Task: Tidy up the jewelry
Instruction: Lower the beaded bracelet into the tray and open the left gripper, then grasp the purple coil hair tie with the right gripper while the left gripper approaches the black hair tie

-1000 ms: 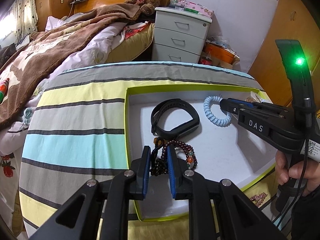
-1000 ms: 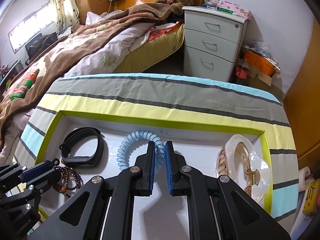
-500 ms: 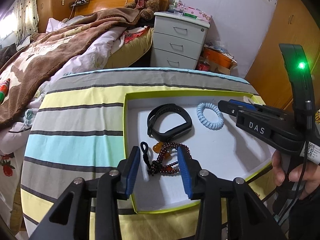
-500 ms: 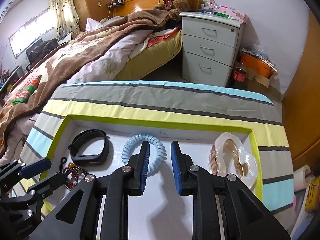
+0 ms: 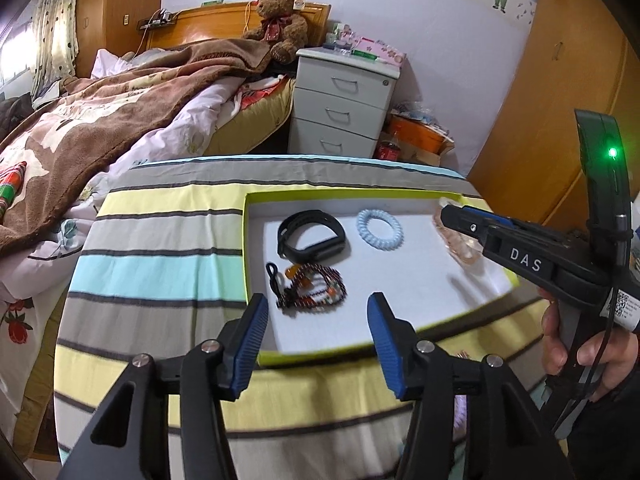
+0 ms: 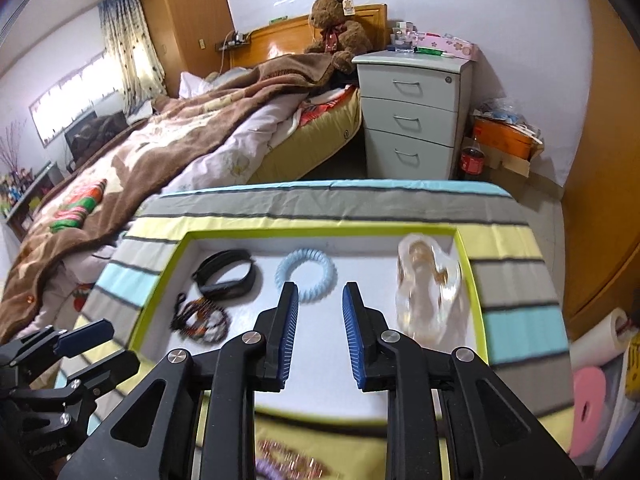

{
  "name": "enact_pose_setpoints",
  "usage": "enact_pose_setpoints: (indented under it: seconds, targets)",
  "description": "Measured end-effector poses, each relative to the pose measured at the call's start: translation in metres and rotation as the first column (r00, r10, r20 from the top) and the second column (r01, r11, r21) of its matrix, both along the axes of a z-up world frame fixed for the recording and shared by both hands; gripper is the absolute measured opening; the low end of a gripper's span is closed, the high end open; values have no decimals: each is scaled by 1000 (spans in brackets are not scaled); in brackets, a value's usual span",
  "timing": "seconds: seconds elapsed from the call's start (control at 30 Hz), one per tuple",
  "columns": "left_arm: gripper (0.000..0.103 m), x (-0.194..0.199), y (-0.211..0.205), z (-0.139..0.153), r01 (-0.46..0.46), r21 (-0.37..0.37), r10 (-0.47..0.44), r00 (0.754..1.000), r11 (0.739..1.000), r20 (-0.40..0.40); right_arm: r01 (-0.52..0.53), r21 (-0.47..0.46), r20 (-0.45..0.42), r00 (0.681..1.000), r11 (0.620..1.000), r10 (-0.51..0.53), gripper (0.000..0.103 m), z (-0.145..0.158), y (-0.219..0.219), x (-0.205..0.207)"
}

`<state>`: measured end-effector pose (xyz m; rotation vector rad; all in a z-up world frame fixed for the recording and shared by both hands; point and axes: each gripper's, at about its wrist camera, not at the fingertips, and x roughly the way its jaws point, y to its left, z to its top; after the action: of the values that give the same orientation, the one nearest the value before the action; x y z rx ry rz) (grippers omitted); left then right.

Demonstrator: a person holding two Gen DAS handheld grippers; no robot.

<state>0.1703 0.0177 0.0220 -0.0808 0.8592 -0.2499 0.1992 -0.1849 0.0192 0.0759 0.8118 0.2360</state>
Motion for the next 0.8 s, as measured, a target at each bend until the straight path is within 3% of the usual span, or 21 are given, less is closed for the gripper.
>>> enact_pose_setpoints:
  seconds: [0.1, 0.17, 0.47, 0.8]
  targets:
    - [55, -17, 3, 1, 5, -17, -5, 1000, 1000, 11, -12, 0, 12, 1000, 1000, 12, 27, 1, -1, -18]
    - [55, -27, 6, 1, 5, -27, -4, 1000, 1000, 11, -16, 8, 21, 1000, 1000, 16, 44, 1, -3, -33]
    - [56, -70, 17, -3, 7, -69, -6, 1000, 998, 19, -24, 4, 9, 1000, 1000, 24, 44, -18, -10, -87]
    - [57, -99, 19, -21, 32, -108, -33, 999, 994, -1, -45, -30, -70, 997, 999, 42, 44, -51, -1, -103]
